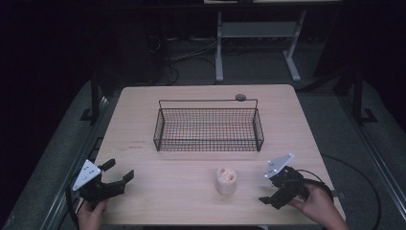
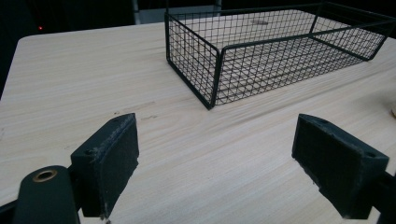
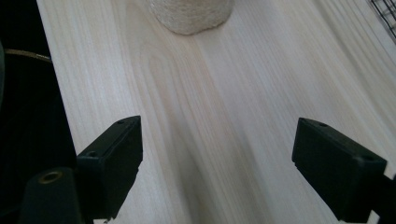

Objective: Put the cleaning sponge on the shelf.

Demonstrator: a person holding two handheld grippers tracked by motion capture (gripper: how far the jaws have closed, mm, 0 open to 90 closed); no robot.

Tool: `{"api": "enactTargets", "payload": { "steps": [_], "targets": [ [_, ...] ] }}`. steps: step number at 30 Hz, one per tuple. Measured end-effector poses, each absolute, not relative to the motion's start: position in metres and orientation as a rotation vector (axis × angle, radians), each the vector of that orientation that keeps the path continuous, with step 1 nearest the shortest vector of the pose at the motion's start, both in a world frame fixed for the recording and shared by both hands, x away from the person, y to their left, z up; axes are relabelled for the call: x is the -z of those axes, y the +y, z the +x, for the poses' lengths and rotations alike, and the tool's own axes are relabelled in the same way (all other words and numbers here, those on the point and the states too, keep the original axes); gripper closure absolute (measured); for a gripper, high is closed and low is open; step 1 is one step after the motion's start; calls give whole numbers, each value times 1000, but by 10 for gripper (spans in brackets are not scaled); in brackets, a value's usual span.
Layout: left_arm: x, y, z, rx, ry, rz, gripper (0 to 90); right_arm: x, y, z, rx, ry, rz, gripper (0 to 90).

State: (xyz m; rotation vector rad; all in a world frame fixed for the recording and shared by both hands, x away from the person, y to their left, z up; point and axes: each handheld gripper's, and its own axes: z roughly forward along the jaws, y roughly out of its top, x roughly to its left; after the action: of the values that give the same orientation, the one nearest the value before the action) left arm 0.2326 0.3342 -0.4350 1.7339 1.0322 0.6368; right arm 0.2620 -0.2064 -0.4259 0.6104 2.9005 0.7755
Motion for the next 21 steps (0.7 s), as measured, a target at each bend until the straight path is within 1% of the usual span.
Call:
{"api": "enactTargets", "payload": {
  "steps": [10,21],
  "targets": [
    [435,334,233,-639,1030,1741,139,415,-187,261,-794,2899,543,153],
    [435,337,233,-641,1039,1728,139,408,-160,271,-788,2952,479,152]
  ]
}}
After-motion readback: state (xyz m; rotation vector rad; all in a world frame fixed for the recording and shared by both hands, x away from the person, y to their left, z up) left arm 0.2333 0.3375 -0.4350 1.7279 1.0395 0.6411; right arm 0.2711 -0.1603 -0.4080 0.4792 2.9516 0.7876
